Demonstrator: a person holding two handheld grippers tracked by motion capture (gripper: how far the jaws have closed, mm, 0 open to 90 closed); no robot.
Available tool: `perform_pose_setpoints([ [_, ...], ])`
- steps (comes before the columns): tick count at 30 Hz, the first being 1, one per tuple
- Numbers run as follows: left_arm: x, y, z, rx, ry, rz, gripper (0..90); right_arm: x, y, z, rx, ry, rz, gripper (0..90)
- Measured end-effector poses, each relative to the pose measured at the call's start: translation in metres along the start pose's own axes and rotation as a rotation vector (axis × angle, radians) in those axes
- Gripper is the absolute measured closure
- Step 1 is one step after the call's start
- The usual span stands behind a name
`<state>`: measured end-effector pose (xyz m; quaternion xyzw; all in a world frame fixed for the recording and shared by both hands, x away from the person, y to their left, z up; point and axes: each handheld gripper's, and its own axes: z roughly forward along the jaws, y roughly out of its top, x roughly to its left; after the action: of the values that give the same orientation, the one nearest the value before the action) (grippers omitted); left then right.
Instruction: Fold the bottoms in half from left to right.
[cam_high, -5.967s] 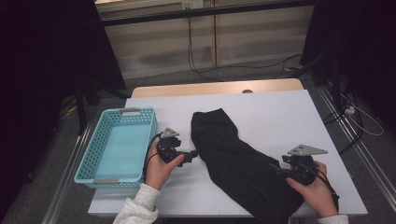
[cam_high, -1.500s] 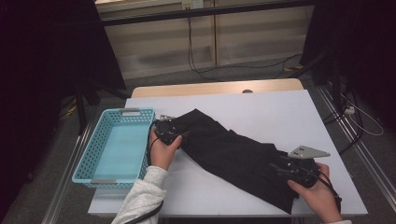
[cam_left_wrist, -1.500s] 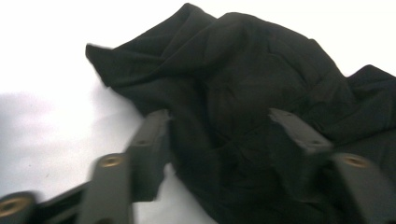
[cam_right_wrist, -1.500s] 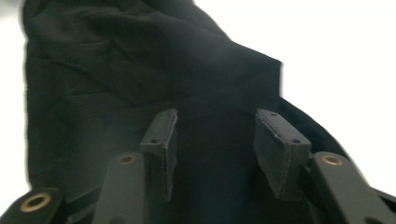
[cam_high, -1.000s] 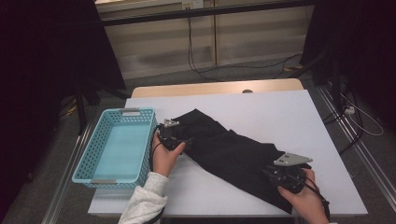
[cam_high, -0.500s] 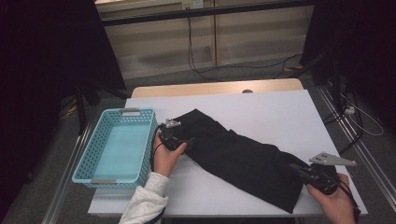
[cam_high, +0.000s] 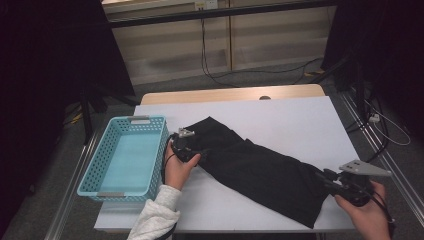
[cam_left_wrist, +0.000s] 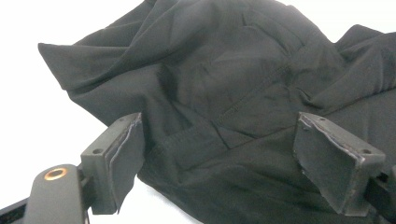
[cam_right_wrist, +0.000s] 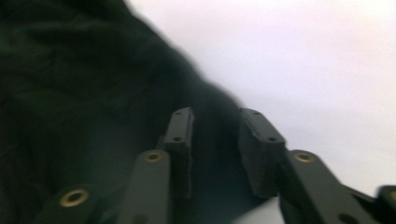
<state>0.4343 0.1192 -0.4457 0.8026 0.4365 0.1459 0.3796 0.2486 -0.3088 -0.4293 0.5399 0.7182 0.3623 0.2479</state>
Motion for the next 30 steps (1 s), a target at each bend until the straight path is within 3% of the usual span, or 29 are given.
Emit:
perform_pose_setpoints([
  [1, -0.001, 0.000, 0.000, -0.001, 0.001, 0.002, 17.6, 0.009, -0.002, 0.011, 0.031, 0.018, -0.019, 57.8],
  [4, -0.002, 0.001, 0.001, 0.003, -0.004, 0.007, 17.5, 0.016, -0.004, 0.022, 0.067, 0.011, -0.050, 54.5],
  [5, -0.002, 0.001, 0.001, 0.005, -0.005, 0.010, 17.4, 0.019, -0.005, 0.027, 0.088, -0.018, -0.076, 64.6],
  [6, -0.002, 0.001, 0.002, 0.008, -0.005, 0.014, 17.4, 0.019, -0.005, 0.027, 0.088, -0.018, -0.076, 64.6],
  [8, -0.002, 0.001, 0.003, 0.004, -0.006, 0.008, 17.4, 0.015, -0.005, 0.026, 0.084, -0.028, -0.092, 81.1],
  [10, 0.000, 0.001, 0.003, 0.008, -0.004, 0.016, 17.3, 0.006, -0.003, 0.022, 0.080, -0.013, -0.069, 89.8],
  [13, 0.002, 0.000, 0.003, 0.013, -0.001, 0.012, 17.3, -0.010, -0.002, 0.022, 0.088, -0.023, -0.036, 90.0],
  [18, 0.005, -0.003, -0.002, 0.012, -0.003, 0.005, 17.3, -0.023, -0.002, 0.023, 0.072, -0.046, 0.002, 90.0],
  [19, 0.006, -0.004, -0.004, 0.013, 0.002, 0.002, 17.3, -0.027, -0.002, 0.024, 0.079, -0.048, 0.015, 80.0],
  [20, 0.007, -0.004, -0.006, 0.015, -0.002, 0.004, 17.3, -0.027, -0.002, 0.024, 0.079, -0.048, 0.015, 80.0],
  [23, 0.006, -0.005, -0.008, 0.013, -0.006, 0.004, 17.1, -0.028, 0.001, 0.025, 0.095, -0.076, -0.002, 68.6],
  [25, 0.005, -0.005, -0.008, 0.014, -0.018, 0.005, 17.0, -0.029, 0.004, 0.026, 0.074, -0.061, 0.014, 59.6],
  [30, 0.006, -0.005, -0.010, 0.011, -0.016, 0.000, 17.0, -0.032, 0.002, 0.038, 0.078, -0.041, 0.042, 52.2],
])
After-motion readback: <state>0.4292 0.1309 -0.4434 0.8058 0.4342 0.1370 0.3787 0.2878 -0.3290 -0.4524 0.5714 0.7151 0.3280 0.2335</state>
